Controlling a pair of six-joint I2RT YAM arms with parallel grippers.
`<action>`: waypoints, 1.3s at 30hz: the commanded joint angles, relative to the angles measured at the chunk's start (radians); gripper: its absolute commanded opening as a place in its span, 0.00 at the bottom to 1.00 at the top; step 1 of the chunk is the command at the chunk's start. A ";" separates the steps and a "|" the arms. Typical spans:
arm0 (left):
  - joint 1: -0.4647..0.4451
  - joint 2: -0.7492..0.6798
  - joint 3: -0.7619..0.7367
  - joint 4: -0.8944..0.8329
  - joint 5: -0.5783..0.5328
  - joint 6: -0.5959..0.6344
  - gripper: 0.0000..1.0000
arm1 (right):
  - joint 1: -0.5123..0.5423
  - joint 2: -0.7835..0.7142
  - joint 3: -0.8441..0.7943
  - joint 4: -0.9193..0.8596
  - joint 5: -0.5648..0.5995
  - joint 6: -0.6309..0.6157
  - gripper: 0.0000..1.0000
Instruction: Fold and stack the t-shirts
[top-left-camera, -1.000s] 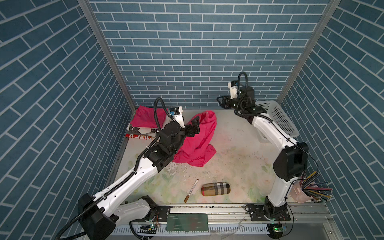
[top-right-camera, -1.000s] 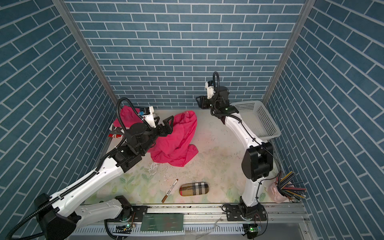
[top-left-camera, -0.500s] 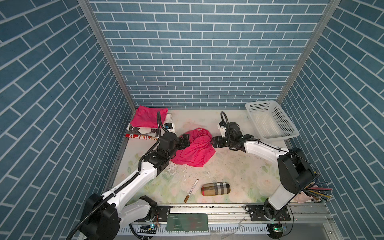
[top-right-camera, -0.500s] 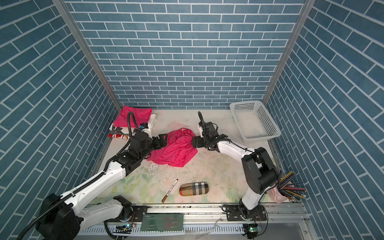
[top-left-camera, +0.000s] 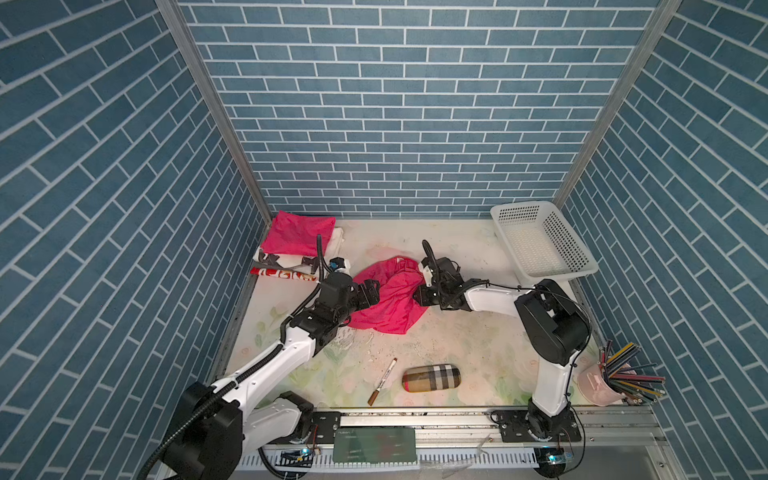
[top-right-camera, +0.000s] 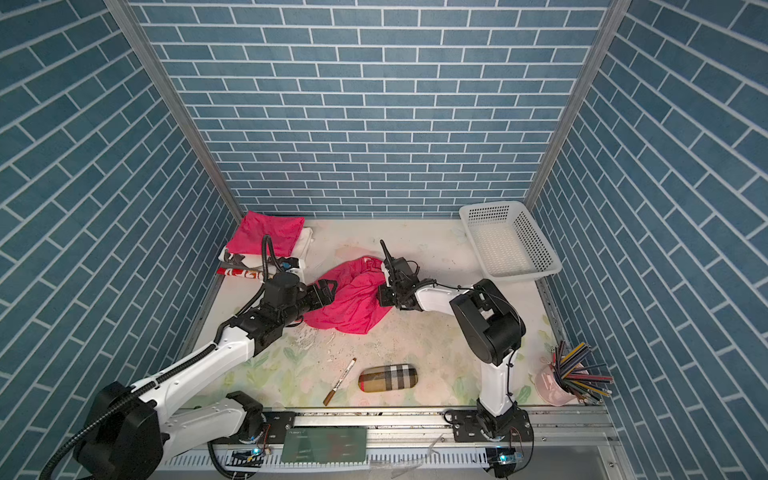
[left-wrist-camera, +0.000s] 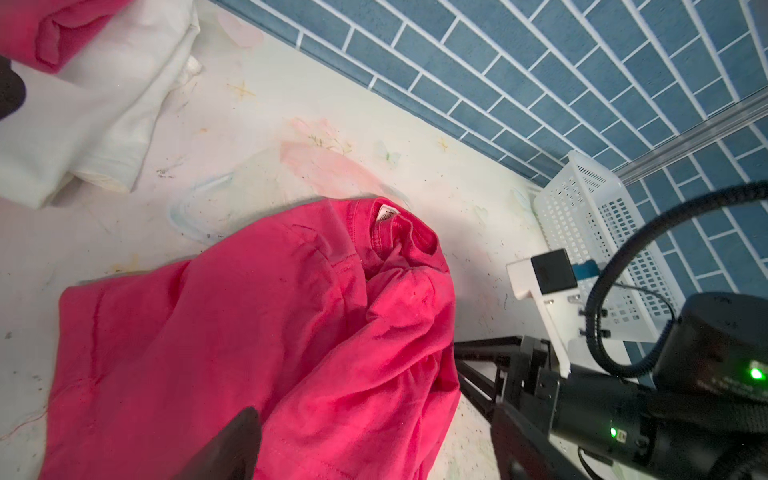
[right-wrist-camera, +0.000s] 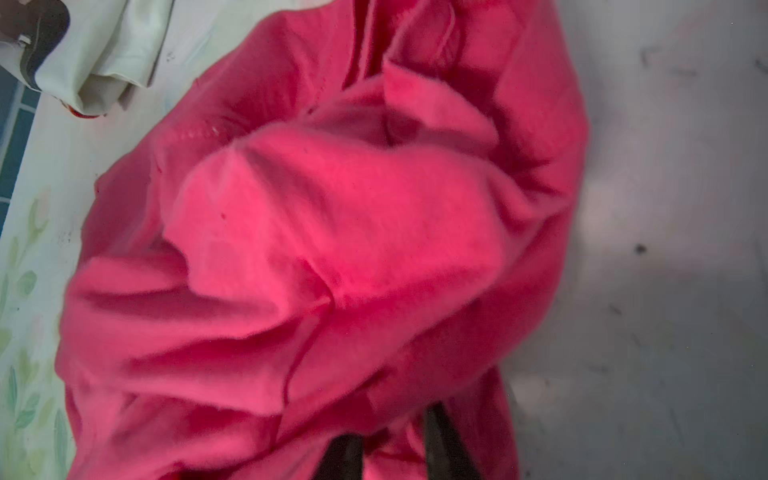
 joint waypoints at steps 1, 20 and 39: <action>0.006 0.012 -0.007 0.026 0.028 -0.017 0.89 | -0.001 -0.003 0.073 -0.020 0.025 -0.027 0.00; -0.013 0.158 0.034 0.105 0.136 -0.082 0.88 | -0.220 -0.077 0.639 -0.436 0.279 -0.359 0.23; -0.086 0.483 0.304 0.123 0.152 -0.043 0.89 | -0.256 -0.325 -0.133 -0.256 0.236 -0.184 0.91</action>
